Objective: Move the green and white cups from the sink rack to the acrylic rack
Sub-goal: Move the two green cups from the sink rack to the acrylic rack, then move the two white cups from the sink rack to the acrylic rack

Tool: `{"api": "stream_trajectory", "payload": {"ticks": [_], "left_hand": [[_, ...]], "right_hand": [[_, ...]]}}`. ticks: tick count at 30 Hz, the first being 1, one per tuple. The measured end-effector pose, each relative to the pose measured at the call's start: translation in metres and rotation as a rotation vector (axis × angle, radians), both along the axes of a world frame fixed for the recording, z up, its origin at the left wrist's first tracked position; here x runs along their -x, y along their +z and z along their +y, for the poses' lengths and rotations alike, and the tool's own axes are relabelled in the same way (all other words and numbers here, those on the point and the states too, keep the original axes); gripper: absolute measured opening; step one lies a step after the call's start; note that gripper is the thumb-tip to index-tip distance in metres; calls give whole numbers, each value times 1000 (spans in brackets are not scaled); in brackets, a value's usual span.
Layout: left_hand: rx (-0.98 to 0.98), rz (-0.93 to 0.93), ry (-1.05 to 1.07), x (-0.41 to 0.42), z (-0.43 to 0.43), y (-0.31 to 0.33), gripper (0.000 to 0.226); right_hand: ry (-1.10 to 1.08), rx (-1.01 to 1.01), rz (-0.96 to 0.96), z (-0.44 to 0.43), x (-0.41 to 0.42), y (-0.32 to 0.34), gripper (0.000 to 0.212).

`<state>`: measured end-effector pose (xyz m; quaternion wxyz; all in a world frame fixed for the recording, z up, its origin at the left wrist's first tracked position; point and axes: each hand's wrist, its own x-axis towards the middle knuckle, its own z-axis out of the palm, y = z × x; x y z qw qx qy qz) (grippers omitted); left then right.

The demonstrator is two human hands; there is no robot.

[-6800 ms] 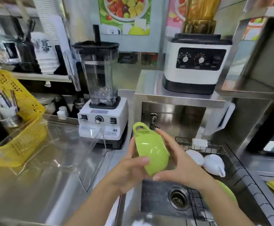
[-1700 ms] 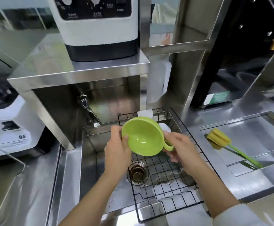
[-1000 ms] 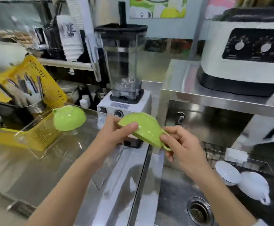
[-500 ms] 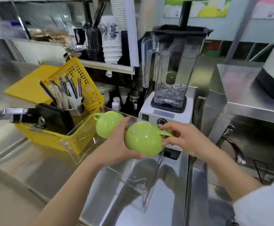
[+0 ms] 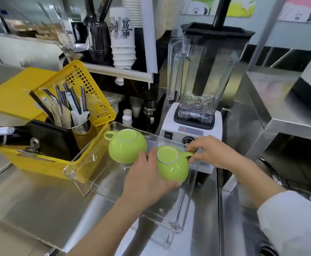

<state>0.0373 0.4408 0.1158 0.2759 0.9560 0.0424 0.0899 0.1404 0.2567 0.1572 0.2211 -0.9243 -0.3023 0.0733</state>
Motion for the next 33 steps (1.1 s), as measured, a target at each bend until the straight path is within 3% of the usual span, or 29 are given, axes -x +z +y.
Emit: {"api": "stream_trajectory", "payload": {"ticks": [6, 10, 16, 24, 33], "left_hand": [[-12, 32, -9, -3, -1, 4, 101], [-30, 44, -44, -1, -1, 4, 106], [-124, -210, -109, 2, -20, 27, 81], [-64, -349, -337, 6, -115, 46, 61], [4, -193, -612, 8, -254, 12, 64]], "right_hand": [[-15, 8, 19, 0, -6, -8, 16], [-25, 60, -18, 2, -5, -9, 30], [-61, -83, -78, -27, 13, -2, 50], [-251, -220, -113, -116, 61, 5, 71], [-543, -336, -29, -255, 121, -44, 65]]}}
